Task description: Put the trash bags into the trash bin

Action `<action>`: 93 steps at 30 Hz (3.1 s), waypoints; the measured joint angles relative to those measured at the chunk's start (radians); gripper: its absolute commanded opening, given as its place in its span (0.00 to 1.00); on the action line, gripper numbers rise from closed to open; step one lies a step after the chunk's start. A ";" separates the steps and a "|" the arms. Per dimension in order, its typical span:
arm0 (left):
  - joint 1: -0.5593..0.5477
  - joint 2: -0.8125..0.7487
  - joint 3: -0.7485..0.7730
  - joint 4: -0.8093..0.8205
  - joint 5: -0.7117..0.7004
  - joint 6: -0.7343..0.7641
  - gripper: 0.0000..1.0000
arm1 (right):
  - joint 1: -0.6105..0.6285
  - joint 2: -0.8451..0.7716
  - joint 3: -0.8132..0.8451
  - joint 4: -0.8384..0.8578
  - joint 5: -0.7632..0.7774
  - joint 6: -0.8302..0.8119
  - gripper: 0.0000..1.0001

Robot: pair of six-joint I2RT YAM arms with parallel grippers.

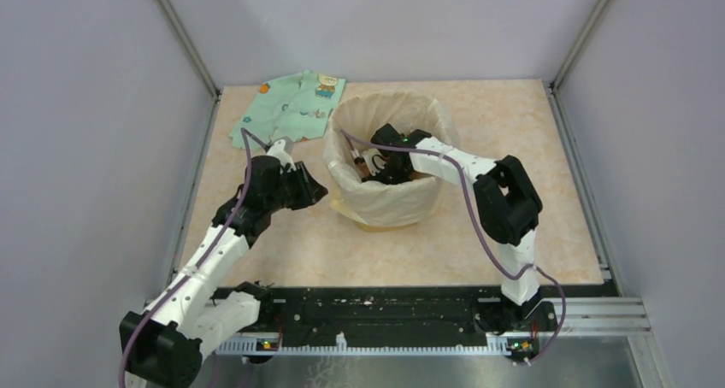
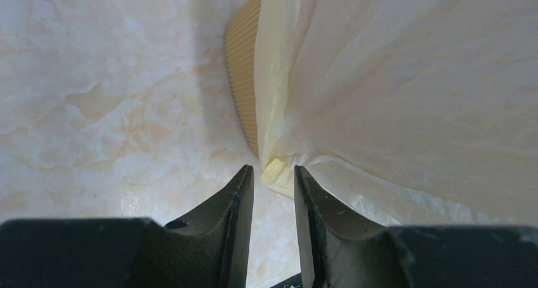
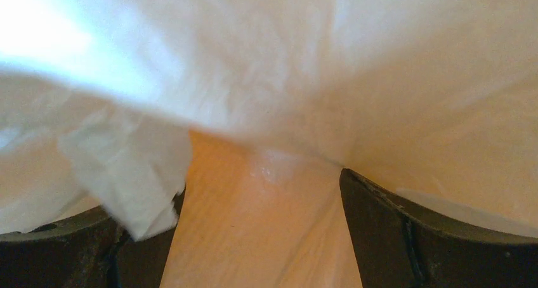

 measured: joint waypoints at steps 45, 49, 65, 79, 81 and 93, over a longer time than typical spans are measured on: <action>-0.021 -0.058 -0.053 0.052 0.130 -0.068 0.34 | 0.120 0.027 -0.012 -0.033 0.209 -0.024 0.97; -0.021 -0.056 -0.055 0.052 0.130 -0.068 0.34 | 0.120 0.027 -0.019 -0.008 0.228 -0.014 0.97; -0.021 -0.050 -0.057 0.052 0.130 -0.068 0.35 | 0.113 -0.037 -0.123 0.137 0.241 0.076 0.98; -0.021 -0.050 -0.057 0.052 0.130 -0.068 0.35 | 0.113 -0.013 -0.055 0.083 0.269 0.134 0.99; -0.021 -0.050 -0.057 0.051 0.126 -0.068 0.36 | 0.113 -0.007 -0.040 0.072 0.275 0.134 0.99; -0.022 -0.132 0.105 -0.105 -0.012 -0.016 0.38 | 0.109 0.006 -0.011 0.048 0.293 0.139 0.98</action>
